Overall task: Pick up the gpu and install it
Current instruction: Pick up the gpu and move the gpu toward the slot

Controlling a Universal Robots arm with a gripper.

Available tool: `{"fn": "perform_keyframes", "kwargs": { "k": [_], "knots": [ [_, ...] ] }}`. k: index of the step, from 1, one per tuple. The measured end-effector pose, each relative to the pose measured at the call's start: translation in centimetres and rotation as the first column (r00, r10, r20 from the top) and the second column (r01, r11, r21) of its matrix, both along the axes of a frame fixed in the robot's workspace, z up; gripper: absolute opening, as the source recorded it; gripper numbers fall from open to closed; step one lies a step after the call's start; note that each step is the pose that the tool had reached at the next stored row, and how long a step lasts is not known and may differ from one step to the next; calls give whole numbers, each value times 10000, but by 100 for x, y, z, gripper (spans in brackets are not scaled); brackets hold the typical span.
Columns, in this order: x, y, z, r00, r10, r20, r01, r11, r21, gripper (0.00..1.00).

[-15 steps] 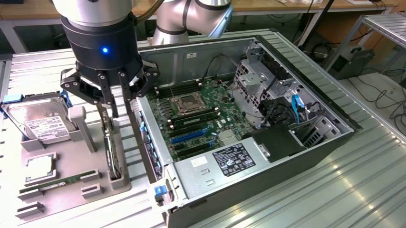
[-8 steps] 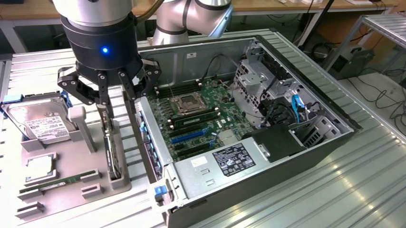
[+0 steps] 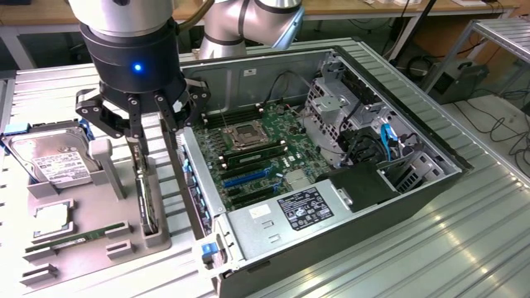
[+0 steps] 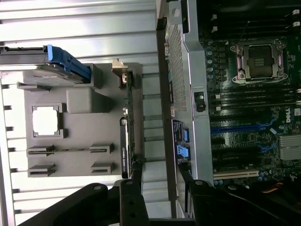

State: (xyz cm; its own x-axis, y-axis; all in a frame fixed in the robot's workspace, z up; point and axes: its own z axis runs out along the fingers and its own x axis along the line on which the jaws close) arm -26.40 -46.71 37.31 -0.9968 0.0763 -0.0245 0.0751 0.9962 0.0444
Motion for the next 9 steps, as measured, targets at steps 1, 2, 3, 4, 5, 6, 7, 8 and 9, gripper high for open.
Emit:
{"fn": "perform_keyframes", "kwargs": {
  "k": [1, 2, 3, 4, 5, 6, 7, 8, 9],
  "knots": [
    [0, 0, -3, 10000, 0, 0, 0, 10000, 0, 42],
    [0, 0, -5, 10000, 0, 0, 0, 10000, 0, 42],
    [0, 0, -9, 10000, 0, 1, 0, 10000, 1, 42],
    [0, 0, -12, 10000, 0, 1, 0, 10000, 1, 42],
    [0, 0, -15, 10000, 0, 1, 0, 10000, 1, 42],
    [-1, 0, -19, 10000, 1, 1, -1, 10000, 1, 42],
    [-1, -1, -22, 10000, 2, 0, -2, 10000, 0, 42],
    [-3, -1, -25, 10000, 2, 0, -2, 10000, 0, 42],
    [-10, 0, -34, 10000, 0, 0, 0, 10000, 1, 42]
  ]
}}
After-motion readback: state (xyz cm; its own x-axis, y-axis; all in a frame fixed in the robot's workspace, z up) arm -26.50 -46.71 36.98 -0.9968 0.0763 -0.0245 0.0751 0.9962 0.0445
